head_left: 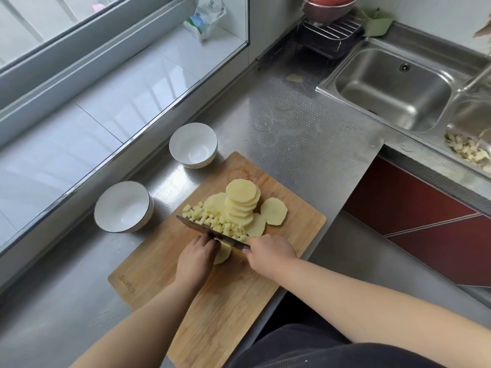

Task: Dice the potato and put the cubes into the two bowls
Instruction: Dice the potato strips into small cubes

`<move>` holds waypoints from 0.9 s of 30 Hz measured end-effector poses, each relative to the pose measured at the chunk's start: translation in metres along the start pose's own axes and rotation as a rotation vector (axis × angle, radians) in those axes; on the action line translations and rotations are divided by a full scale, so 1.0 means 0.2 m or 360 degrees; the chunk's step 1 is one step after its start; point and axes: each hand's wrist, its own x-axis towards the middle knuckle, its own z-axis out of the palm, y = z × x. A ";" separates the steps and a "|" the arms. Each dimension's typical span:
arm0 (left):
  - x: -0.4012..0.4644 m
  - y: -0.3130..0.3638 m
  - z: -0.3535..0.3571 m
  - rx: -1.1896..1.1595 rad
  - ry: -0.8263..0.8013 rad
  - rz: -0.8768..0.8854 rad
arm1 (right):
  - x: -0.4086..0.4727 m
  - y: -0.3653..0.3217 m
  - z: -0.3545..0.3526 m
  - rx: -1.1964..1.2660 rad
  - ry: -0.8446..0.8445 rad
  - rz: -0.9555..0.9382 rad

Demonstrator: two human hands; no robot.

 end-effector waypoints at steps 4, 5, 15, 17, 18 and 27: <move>0.00 -0.01 0.04 -0.0029 0.0023 -0.0056 | 0.00 -0.01 0.01 -0.0007 -0.0021 0.0012; 0.00 -0.02 0.04 -0.0034 0.0025 -0.0068 | 0.00 -0.01 0.01 -0.0025 -0.0026 0.0015; -0.01 -0.01 0.05 -0.0080 0.0131 -0.0061 | 0.04 -0.06 0.06 -0.0173 -0.0116 0.0142; -0.01 -0.01 0.05 -0.0073 0.0134 -0.0063 | 0.04 -0.06 0.07 -0.0167 -0.0161 0.0178; -0.02 0.00 0.05 -0.0067 0.0133 -0.0066 | 0.04 -0.06 0.09 -0.0149 -0.0185 0.0193; -0.05 0.06 0.03 -0.0043 0.0151 -0.0185 | 0.08 0.05 0.03 0.0182 -0.0327 0.0281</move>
